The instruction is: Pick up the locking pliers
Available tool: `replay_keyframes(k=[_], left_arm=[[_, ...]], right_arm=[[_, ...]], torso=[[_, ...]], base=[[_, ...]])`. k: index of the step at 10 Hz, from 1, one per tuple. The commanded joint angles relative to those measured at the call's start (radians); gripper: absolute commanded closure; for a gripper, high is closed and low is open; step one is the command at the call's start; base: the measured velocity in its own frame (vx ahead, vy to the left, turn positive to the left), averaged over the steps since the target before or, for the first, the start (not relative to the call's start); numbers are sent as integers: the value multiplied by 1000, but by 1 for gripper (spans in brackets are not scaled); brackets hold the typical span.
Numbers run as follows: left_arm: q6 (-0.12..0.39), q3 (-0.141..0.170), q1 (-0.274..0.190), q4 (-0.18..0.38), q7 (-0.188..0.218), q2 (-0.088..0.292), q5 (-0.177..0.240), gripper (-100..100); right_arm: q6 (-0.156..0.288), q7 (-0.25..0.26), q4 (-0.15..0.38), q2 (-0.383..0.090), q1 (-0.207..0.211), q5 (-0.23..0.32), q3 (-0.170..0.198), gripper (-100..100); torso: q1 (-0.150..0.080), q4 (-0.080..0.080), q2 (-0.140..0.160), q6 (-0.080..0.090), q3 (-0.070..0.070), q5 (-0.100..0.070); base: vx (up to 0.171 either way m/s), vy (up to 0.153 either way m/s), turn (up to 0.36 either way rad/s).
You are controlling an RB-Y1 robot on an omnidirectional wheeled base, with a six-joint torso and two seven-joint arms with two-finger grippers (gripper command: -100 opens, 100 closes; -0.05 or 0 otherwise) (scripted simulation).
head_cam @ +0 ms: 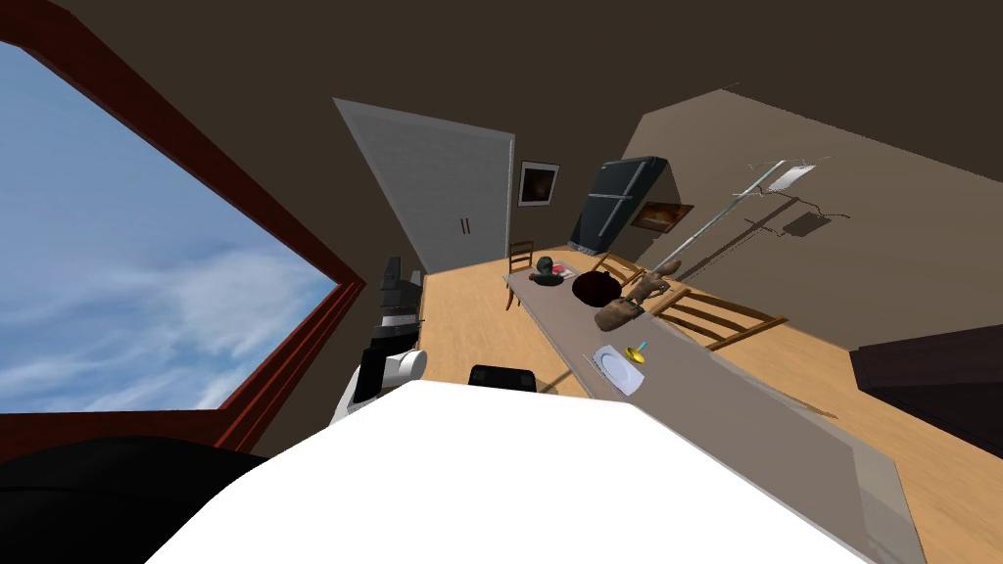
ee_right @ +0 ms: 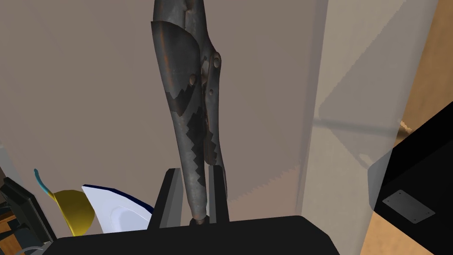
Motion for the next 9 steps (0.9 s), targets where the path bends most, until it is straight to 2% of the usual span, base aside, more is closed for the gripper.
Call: replay_keyframes(k=[1, 4, 5, 7, 8, 9], left_arm=[[0, 0, 0, 0, 0, 0, 0, 0], [0, 0, 0, 0, 0, 0, 0, 0], [0, 0, 0, 0, 0, 0, 0, 0], [0, 0, 0, 0, 0, 0, 0, 0], [0, 0, 0, 0, 0, 0, 0, 0], [0, 0, 0, 0, 0, 0, 0, 0]], right_arm=[[-19, 40, 45, -20, -48, -50, 23, 100], [-19, 40, 45, -20, -48, -56, 23, 100], [-41, 74, 88, -35, -91, -94, 32, 100], [-41, 74, 88, -35, -91, -94, 32, 100], [-47, 81, 98, -27, -94, -76, 9, 100], [-47, 81, 96, -28, -93, -78, 12, 0]], torso=[[0, 0, 0, 0, 0, 0], [-1, 0, -1, 0, -1, 0], [-3, 0, -2, 0, -1, 0], [-1, 0, -1, 0, 0, 0], [-1, 0, -1, 0, -1, 0], [-2, 0, -2, 0, -1, 0]], base=[[-51, 55, -52], [-17, 20, -15], [-21, 22, -58], [-25, 30, -21], [-6, 7, 0], [0, 0, 0]])
